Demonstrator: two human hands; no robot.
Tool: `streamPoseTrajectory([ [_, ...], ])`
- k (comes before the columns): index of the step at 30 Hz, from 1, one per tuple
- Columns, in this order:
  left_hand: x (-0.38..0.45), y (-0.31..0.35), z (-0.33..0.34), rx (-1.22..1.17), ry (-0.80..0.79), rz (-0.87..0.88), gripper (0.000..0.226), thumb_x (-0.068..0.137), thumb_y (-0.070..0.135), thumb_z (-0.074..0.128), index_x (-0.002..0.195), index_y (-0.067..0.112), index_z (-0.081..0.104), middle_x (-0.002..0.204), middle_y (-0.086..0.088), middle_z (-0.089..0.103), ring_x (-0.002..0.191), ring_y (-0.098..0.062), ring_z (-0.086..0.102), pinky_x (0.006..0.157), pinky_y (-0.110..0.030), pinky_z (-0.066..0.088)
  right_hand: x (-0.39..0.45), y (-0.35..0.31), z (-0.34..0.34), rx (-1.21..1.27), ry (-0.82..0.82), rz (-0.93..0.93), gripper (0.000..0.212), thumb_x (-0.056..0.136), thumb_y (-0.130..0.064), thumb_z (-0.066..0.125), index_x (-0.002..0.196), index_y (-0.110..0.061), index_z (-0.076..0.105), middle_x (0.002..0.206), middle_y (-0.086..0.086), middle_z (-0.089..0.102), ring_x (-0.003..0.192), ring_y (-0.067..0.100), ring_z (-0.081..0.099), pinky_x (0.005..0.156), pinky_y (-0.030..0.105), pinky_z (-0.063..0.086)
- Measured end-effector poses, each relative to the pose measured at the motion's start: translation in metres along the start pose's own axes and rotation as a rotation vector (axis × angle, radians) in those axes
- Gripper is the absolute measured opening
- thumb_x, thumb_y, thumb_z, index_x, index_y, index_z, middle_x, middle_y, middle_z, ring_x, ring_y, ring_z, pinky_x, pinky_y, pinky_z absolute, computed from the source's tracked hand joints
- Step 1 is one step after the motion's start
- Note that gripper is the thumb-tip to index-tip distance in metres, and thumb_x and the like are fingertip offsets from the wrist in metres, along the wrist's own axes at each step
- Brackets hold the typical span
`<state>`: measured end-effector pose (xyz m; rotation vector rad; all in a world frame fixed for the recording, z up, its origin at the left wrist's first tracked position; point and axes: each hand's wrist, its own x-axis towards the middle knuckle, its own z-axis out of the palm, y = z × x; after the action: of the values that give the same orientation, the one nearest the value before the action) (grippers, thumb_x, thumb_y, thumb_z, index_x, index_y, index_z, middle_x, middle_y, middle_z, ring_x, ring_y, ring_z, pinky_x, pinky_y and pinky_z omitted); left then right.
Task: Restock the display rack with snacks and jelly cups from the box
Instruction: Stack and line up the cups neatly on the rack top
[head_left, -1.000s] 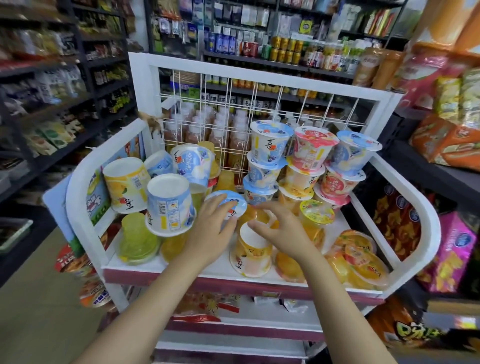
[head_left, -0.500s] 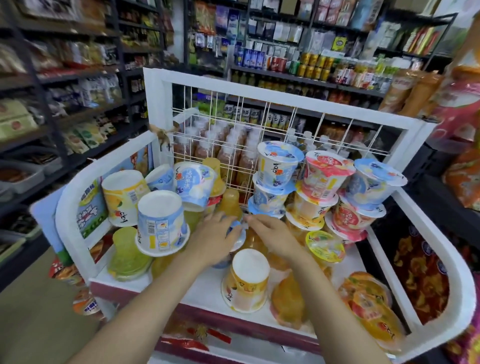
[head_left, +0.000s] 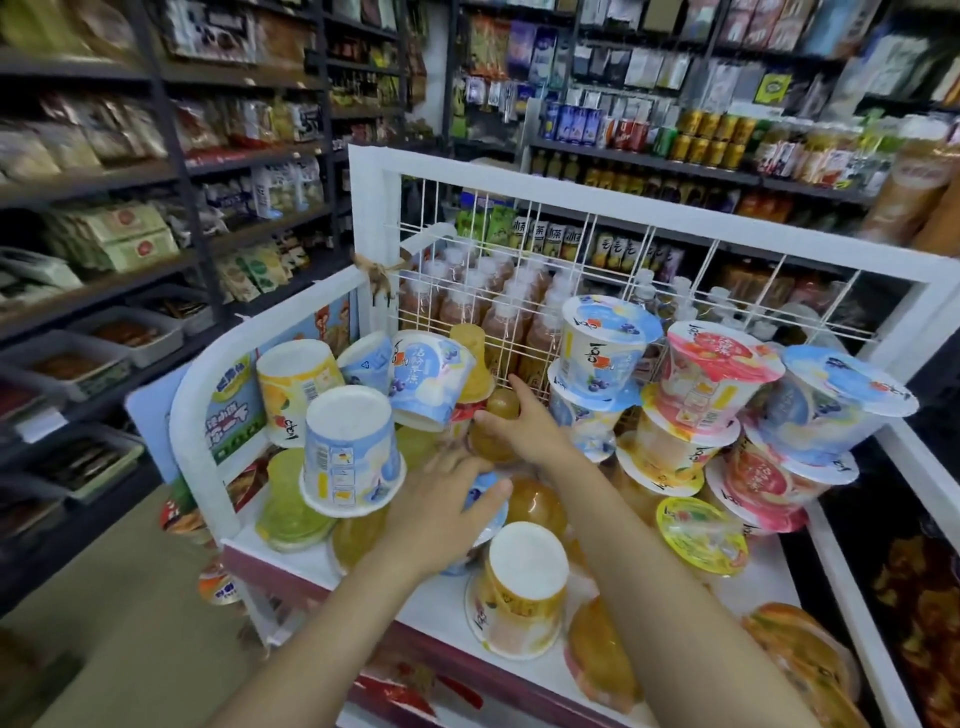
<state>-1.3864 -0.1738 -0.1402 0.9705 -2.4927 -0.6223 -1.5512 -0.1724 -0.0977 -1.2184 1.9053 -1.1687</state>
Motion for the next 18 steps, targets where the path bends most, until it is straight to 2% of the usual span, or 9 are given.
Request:
streamPoseTrajectory([
  [2, 0.001, -0.002, 0.0, -0.028, 0.013, -0.007, 0.08, 0.082, 0.075, 0.014, 0.124, 0.026, 0.062, 0.126, 0.006, 0.057, 0.122, -0.014, 0.048, 0.1, -0.035, 0.04, 0.005, 0.001, 0.006, 0.019, 0.057, -0.005, 0.068, 0.089, -0.017, 0.072, 0.147, -0.008, 0.038, 0.115, -0.005, 0.054, 0.107, 0.011, 0.051, 0.084, 0.016, 0.044],
  [5, 0.0, -0.002, 0.0, -0.032, 0.005, -0.008, 0.081, 0.083, 0.074, 0.013, 0.125, 0.026, 0.062, 0.127, 0.008, 0.057, 0.124, -0.013, 0.046, 0.101, -0.036, 0.039, 0.009, 0.004, 0.012, -0.011, 0.116, 0.028, 0.053, 0.083, -0.01, 0.076, 0.13, -0.004, 0.054, 0.098, 0.003, 0.065, 0.083, 0.02, 0.061, 0.078, 0.04, 0.054],
  [7, 0.0, -0.002, 0.0, -0.028, 0.005, -0.017, 0.082, 0.082, 0.075, 0.012, 0.126, 0.027, 0.062, 0.129, 0.008, 0.056, 0.126, -0.012, 0.045, 0.102, -0.035, 0.038, 0.01, 0.004, 0.014, -0.029, 0.114, 0.042, 0.038, 0.082, -0.002, 0.074, 0.117, -0.001, 0.06, 0.076, 0.006, 0.063, 0.06, 0.024, 0.058, 0.064, 0.042, 0.054],
  [8, 0.0, -0.002, 0.0, -0.028, 0.002, -0.023, 0.083, 0.082, 0.075, 0.011, 0.127, 0.027, 0.061, 0.13, 0.009, 0.056, 0.127, -0.012, 0.044, 0.103, -0.034, 0.037, 0.009, 0.005, 0.013, -0.041, 0.111, 0.047, 0.035, 0.081, -0.002, 0.074, 0.114, -0.004, 0.061, 0.072, 0.006, 0.062, 0.055, 0.024, 0.057, 0.059, 0.041, 0.053],
  [12, -0.001, -0.002, -0.001, -0.033, -0.003, -0.015, 0.082, 0.082, 0.075, 0.01, 0.127, 0.028, 0.061, 0.13, 0.01, 0.054, 0.126, -0.011, 0.044, 0.103, -0.034, 0.037, 0.005, 0.009, 0.01, -0.051, 0.111, 0.041, 0.036, 0.079, -0.009, 0.08, 0.111, -0.01, 0.062, 0.078, 0.005, 0.064, 0.043, 0.015, 0.058, 0.044, 0.028, 0.05],
  [14, -0.002, -0.002, -0.001, -0.046, 0.0, -0.007, 0.08, 0.083, 0.074, 0.011, 0.125, 0.029, 0.062, 0.129, 0.01, 0.055, 0.125, -0.011, 0.044, 0.102, -0.035, 0.037, 0.002, 0.011, 0.008, -0.069, 0.121, 0.005, 0.037, 0.08, -0.012, 0.08, 0.113, -0.009, 0.064, 0.092, 0.008, 0.066, 0.04, 0.011, 0.057, 0.043, 0.025, 0.049],
  [16, -0.002, -0.002, -0.001, -0.047, 0.004, 0.003, 0.08, 0.083, 0.074, 0.01, 0.123, 0.029, 0.062, 0.128, 0.009, 0.055, 0.123, -0.012, 0.045, 0.101, -0.033, 0.037, -0.004, 0.009, 0.004, -0.096, 0.152, -0.066, 0.04, 0.079, -0.014, 0.082, 0.115, -0.01, 0.065, 0.107, 0.006, 0.061, 0.043, 0.012, 0.059, 0.044, 0.023, 0.049],
  [18, -0.002, -0.003, 0.0, -0.033, 0.018, 0.012, 0.08, 0.084, 0.074, 0.009, 0.121, 0.028, 0.062, 0.124, 0.008, 0.056, 0.12, -0.013, 0.046, 0.098, -0.031, 0.037, -0.012, 0.006, 0.0, -0.101, 0.17, -0.136, 0.042, 0.077, -0.013, 0.084, 0.116, -0.012, 0.066, 0.11, 0.004, 0.056, 0.051, 0.017, 0.061, 0.045, 0.022, 0.049],
])
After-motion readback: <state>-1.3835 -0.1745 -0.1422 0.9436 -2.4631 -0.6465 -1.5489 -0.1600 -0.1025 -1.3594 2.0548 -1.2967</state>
